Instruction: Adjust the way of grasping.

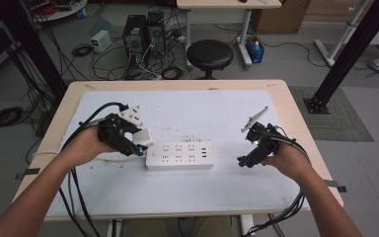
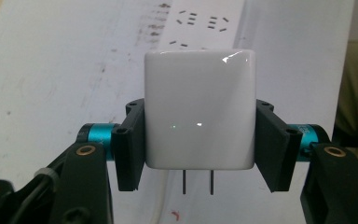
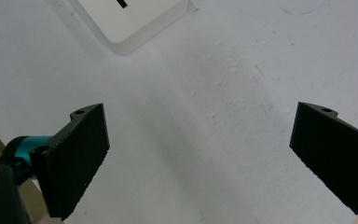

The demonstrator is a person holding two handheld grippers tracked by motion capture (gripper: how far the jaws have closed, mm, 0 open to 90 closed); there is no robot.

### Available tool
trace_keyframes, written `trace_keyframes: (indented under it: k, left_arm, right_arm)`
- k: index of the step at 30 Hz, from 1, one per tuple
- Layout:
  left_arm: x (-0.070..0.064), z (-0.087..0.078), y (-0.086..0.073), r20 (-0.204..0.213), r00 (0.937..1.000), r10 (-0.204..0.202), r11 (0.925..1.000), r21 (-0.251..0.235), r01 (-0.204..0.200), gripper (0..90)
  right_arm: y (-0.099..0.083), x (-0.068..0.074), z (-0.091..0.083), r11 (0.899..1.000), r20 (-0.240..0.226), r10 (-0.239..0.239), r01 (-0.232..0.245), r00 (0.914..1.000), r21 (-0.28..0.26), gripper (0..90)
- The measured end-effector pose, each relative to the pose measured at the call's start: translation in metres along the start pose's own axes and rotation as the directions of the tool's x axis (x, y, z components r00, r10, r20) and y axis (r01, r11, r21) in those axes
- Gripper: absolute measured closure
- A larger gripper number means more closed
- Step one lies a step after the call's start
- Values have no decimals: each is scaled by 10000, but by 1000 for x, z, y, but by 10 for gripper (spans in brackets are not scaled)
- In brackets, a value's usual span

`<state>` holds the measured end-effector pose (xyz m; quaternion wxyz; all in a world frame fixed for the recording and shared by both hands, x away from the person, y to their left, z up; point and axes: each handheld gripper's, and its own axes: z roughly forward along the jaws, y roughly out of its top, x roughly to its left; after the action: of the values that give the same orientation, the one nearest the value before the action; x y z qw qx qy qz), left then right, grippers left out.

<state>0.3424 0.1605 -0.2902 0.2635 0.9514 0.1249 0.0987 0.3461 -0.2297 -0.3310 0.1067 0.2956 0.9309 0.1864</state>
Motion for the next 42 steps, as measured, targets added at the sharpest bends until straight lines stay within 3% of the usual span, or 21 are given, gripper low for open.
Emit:
trace_keyframes:
  k: [1,4,6,8,9,12,13,17,20,22,23,24,25,28,32,33,35,37,42]
  left_arm:
    - [-1,2,1,77,9998,190,9998,12,-190,425]
    - [-3,6,3,153,9996,240,9996,-148,-238,425]
    - [-5,9,6,210,9978,629,9979,-162,-625,425]
    - [-6,10,7,264,9981,555,9982,-259,-548,425]
    - [-6,12,9,307,9966,767,9966,-329,-757,424]
    - [-9,13,10,314,9969,720,9965,-459,-705,424]
    - [-10,13,11,303,9952,927,9946,-494,-912,425]
    - [-13,15,12,204,9947,1010,9932,-611,-996,424]
    - [-16,17,14,199,9944,1036,9920,-745,-1019,424]
    - [-18,18,17,212,9927,1185,9905,-733,-1167,424]
    - [-19,19,18,200,9926,1200,9904,-719,-1183,424]
    - [-20,20,19,191,9916,1283,9889,-779,-1264,424]
    - [-21,20,21,197,9908,1340,9879,-814,-1320,424]
    - [-23,22,25,197,9895,1432,9856,-933,-1408,424]
    - [-25,26,32,260,9879,1529,9832,-1052,-1494,425]
    - [-25,27,33,285,9872,1568,9825,-1067,-1529,424]
    - [-26,29,36,303,9862,1628,9809,-1133,-1584,425]
    - [-26,32,39,334,9861,1626,9796,-1254,-1573,424]
    - [-28,37,47,442,9849,1673,9770,-1416,-1596,424]
  right_arm:
    - [0,1,0,9999,13,15,-15,10000,-136,39]
    - [1,4,0,9988,-63,150,-153,9999,-471,39]
    - [2,8,-2,9955,-343,343,-371,9988,-874,39]
    - [3,9,-3,9939,-410,472,-510,9980,-981,39]
    - [5,11,-5,9898,-623,637,-710,9960,-1232,39]
    - [8,15,-8,9829,-884,804,-937,9928,-1587,39]
    - [10,16,-9,9798,-965,847,-1005,9917,-1728,39]
    - [14,21,-10,9706,-1379,997,-1268,9854,-2044,39]
    - [18,23,-9,9544,-2012,1357,-1825,9701,-2361,39]
    - [21,24,-8,9396,-2564,1726,-2371,9510,-2470,40]
    - [23,24,-6,9227,-3155,1970,-2843,9282,-2604,40]
    - [23,24,-6,9227,-3155,1970,-2843,9282,-2604,40]
    - [25,25,-5,9152,-3451,2048,-3042,9160,-2644,40]
    - [29,26,-3,8924,-4223,2312,-3639,8765,-2666,40]
    - [34,28,1,8577,-5128,2640,-4421,8169,-2626,41]
    - [35,28,2,8493,-5265,2687,-4563,8066,-2656,41]
    - [37,28,3,8372,-5532,2792,-4811,7849,-2600,42]
    - [39,27,5,8248,-5860,2885,-5074,7572,-2496,45]
    - [45,27,10,8054,-6475,3139,-5559,6944,-2058,51]
